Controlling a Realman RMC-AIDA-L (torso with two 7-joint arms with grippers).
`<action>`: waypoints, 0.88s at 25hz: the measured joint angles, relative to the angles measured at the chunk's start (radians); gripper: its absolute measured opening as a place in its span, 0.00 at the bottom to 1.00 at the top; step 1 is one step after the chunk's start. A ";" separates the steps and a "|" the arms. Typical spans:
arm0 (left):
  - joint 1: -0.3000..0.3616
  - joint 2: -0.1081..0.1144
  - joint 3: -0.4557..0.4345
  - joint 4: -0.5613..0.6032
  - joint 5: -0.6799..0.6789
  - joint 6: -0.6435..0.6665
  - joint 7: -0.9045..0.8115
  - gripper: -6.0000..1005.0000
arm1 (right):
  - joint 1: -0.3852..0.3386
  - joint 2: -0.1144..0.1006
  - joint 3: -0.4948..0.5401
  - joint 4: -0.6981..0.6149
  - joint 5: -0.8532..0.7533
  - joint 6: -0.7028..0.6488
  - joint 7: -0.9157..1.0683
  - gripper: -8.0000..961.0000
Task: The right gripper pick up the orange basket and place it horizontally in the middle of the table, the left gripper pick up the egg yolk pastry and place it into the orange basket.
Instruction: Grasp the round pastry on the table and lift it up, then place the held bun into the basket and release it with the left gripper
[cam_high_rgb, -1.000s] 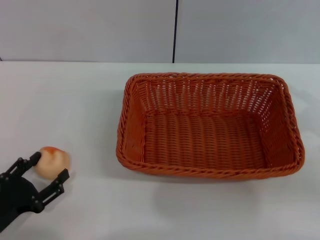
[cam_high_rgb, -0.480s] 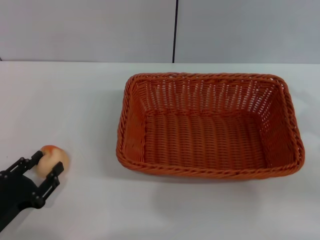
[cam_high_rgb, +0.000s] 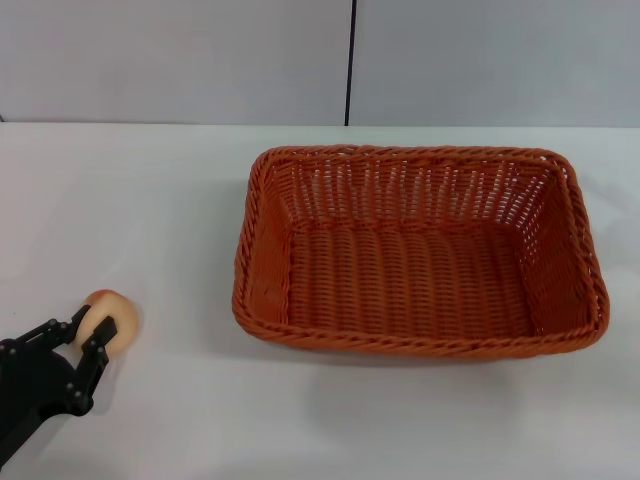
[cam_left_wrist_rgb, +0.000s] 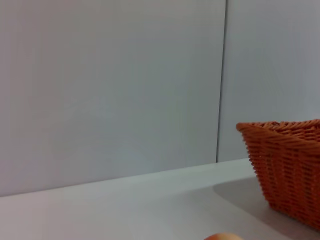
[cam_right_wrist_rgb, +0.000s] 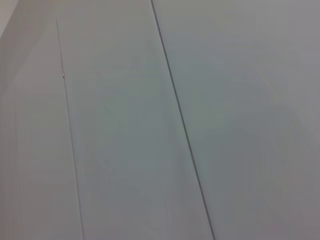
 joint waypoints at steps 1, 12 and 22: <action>0.001 0.000 0.000 -0.001 0.000 0.006 0.000 0.36 | 0.000 0.000 0.002 0.000 -0.001 -0.001 0.000 0.62; -0.040 0.006 -0.010 0.001 -0.001 0.309 -0.053 0.17 | 0.005 0.000 0.003 0.002 0.000 -0.026 0.000 0.63; -0.252 -0.001 0.098 -0.044 0.019 0.305 -0.157 0.13 | 0.012 0.004 0.003 0.008 0.002 -0.038 0.000 0.64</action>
